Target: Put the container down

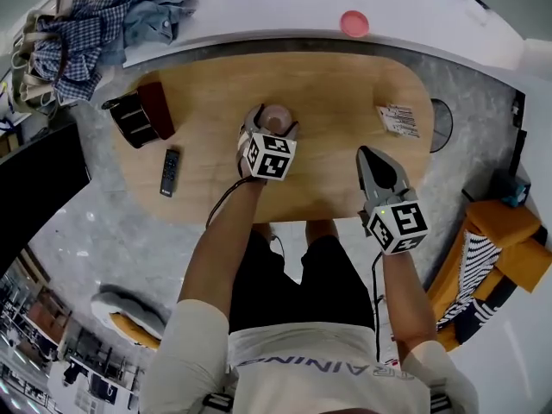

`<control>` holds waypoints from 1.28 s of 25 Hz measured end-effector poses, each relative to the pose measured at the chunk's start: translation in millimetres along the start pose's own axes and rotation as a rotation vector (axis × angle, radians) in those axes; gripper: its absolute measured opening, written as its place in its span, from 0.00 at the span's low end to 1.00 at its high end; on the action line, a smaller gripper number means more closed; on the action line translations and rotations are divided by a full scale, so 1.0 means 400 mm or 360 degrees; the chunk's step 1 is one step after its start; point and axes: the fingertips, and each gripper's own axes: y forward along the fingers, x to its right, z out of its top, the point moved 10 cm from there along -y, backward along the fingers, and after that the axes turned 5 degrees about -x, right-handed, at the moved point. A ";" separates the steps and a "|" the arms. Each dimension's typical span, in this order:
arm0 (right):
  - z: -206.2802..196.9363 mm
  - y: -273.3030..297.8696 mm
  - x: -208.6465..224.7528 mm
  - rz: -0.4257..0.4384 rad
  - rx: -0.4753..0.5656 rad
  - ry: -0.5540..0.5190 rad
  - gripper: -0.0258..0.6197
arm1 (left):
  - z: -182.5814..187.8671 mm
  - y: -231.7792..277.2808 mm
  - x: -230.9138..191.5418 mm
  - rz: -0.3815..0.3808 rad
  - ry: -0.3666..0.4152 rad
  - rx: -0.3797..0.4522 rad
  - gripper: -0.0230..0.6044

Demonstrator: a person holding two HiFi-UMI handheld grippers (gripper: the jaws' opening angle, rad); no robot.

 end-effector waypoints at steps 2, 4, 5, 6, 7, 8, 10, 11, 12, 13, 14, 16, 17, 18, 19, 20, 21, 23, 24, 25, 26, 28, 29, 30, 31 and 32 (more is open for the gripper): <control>0.001 -0.004 0.006 -0.0011 0.0010 0.0016 0.07 | 0.001 0.000 0.002 0.0022 -0.0017 -0.0003 0.68; 0.005 -0.009 0.003 -0.0010 0.0016 0.0023 0.07 | 0.003 0.003 0.008 0.0062 0.0041 -0.0040 0.68; 0.007 -0.012 -0.001 -0.0007 0.0019 0.0021 0.07 | 0.004 0.004 0.011 0.0074 0.0066 -0.0062 0.68; 0.009 -0.016 -0.006 -0.0003 0.0023 0.0017 0.07 | 0.004 0.005 0.012 0.0074 0.0066 -0.0081 0.68; 0.012 -0.020 -0.012 0.0002 0.0029 0.0012 0.07 | 0.005 0.003 0.011 0.0065 0.0039 -0.0095 0.68; 0.015 -0.024 -0.017 0.0007 0.0036 0.0007 0.07 | 0.006 0.000 0.008 0.0055 -0.0002 -0.0102 0.68; 0.022 -0.033 -0.025 0.0016 0.0049 -0.0001 0.07 | 0.012 -0.016 0.004 0.0046 -0.0055 -0.0076 0.71; 0.025 -0.038 -0.028 0.0019 0.0054 -0.0005 0.07 | 0.017 -0.028 0.004 0.0044 -0.0054 -0.0053 0.73; 0.027 -0.043 -0.030 0.0021 0.0059 -0.0010 0.07 | 0.023 -0.042 0.005 0.0041 -0.0040 -0.0031 0.74; 0.030 -0.048 -0.034 0.0023 0.0064 -0.0013 0.07 | 0.029 -0.058 0.007 0.0038 -0.0022 -0.0011 0.75; 0.032 -0.053 -0.038 0.0027 0.0070 -0.0016 0.07 | 0.034 -0.075 0.008 0.0033 -0.0010 0.0005 0.76; 0.038 -0.066 -0.052 0.0037 0.0086 -0.0018 0.07 | 0.037 -0.116 0.005 -0.0006 -0.0038 0.0026 0.76; 0.044 -0.074 -0.060 0.0045 0.0097 -0.0020 0.07 | 0.037 -0.140 0.002 -0.0045 -0.0079 0.0035 0.76; 0.051 -0.083 -0.068 0.0055 0.0110 -0.0024 0.07 | 0.036 -0.167 -0.002 -0.0087 -0.0125 0.0047 0.76; 0.061 -0.090 -0.075 0.0064 0.0126 -0.0031 0.07 | 0.037 -0.196 -0.008 -0.0121 -0.0168 0.0062 0.76; 0.071 -0.096 -0.081 0.0070 0.0142 -0.0041 0.07 | 0.040 -0.227 -0.016 -0.0142 -0.0207 0.0084 0.76; 0.080 -0.099 -0.085 0.0074 0.0156 -0.0050 0.07 | 0.044 -0.260 -0.023 -0.0148 -0.0244 0.0116 0.76; 0.094 -0.104 -0.096 0.0079 0.0179 -0.0060 0.07 | 0.053 -0.340 -0.035 -0.0118 -0.0316 0.0233 0.71; 0.099 -0.108 -0.106 0.0084 0.0189 -0.0059 0.07 | 0.055 -0.386 -0.040 -0.0084 -0.0344 0.0311 0.60; 0.104 -0.114 -0.119 0.0093 0.0201 -0.0059 0.07 | 0.055 -0.435 -0.044 -0.0045 -0.0364 0.0387 0.51; 0.111 -0.121 -0.135 0.0106 0.0214 -0.0061 0.07 | 0.054 -0.481 -0.047 -0.0011 -0.0378 0.0448 0.47; 0.129 -0.138 -0.167 0.0136 0.0243 -0.0080 0.07 | 0.052 -0.565 -0.050 0.0019 -0.0409 0.0527 0.45; 0.140 -0.149 -0.183 0.0149 0.0258 -0.0094 0.07 | 0.051 -0.603 -0.047 0.0022 -0.0421 0.0554 0.45; 0.154 -0.160 -0.197 0.0161 0.0275 -0.0107 0.07 | 0.050 -0.641 -0.043 0.0027 -0.0422 0.0577 0.45; 0.168 -0.172 -0.212 0.0171 0.0295 -0.0117 0.07 | 0.050 -0.678 -0.038 0.0038 -0.0409 0.0598 0.43; 0.183 -0.186 -0.227 0.0181 0.0317 -0.0124 0.07 | 0.050 -0.716 -0.032 0.0054 -0.0387 0.0617 0.41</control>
